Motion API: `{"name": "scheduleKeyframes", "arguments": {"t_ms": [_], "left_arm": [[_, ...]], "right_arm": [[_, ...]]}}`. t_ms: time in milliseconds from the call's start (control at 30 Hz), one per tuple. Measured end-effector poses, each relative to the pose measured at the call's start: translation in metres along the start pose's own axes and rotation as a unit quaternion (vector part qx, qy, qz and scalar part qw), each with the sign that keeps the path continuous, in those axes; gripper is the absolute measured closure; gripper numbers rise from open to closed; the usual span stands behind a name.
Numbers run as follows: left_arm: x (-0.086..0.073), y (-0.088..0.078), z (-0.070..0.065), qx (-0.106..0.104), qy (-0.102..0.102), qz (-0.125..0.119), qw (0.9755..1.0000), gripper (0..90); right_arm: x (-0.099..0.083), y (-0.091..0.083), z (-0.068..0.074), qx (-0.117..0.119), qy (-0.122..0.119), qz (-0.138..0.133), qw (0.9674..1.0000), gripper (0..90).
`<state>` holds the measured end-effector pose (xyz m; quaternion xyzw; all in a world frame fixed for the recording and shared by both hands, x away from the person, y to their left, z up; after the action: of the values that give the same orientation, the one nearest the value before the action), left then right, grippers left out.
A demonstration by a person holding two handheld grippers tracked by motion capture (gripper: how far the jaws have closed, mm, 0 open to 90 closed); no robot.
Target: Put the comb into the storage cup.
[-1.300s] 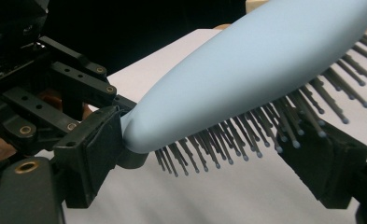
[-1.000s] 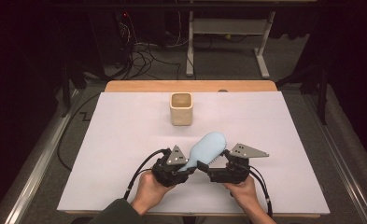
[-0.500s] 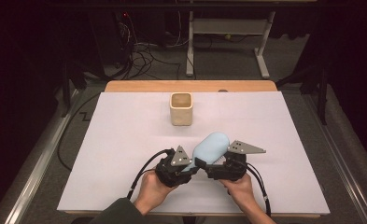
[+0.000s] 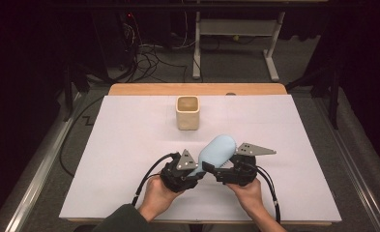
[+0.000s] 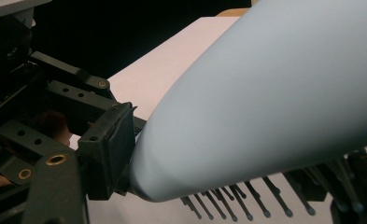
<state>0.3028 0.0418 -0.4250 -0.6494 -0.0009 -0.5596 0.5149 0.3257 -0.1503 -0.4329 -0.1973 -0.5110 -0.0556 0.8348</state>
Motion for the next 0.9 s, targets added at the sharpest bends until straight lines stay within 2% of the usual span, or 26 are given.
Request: {"name": "scheduleKeyframes", "arguments": {"t_ms": [433,533,900], "left_arm": [[0.003,-0.001,0.000,0.003,-0.001,0.001,1.0000,69.1],[0.003,-0.001,0.001,0.004,-0.002,0.001,1.0000,69.0],[0.003,-0.005,0.004,0.005,-0.005,-0.001,1.0000,69.0]], "right_arm": [[0.004,-0.001,0.002,0.006,0.002,0.000,1.0000,34.0],[0.008,-0.002,0.005,0.009,-0.001,0.007,0.9999,38.8],[0.015,0.001,0.009,0.019,0.003,0.016,0.9997,45.4]]}}
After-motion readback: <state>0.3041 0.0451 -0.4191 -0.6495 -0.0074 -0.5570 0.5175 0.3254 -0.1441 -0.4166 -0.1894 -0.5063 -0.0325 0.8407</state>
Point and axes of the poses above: each handheld gripper's, and its own axes: y roughly forward along the jaws, x roughly out of its top, z roughly to its left, the point moved 2 cm from there along y, roughly forward along the jaws, and after that the axes turned 14 degrees about x, right-handed, at the moved point
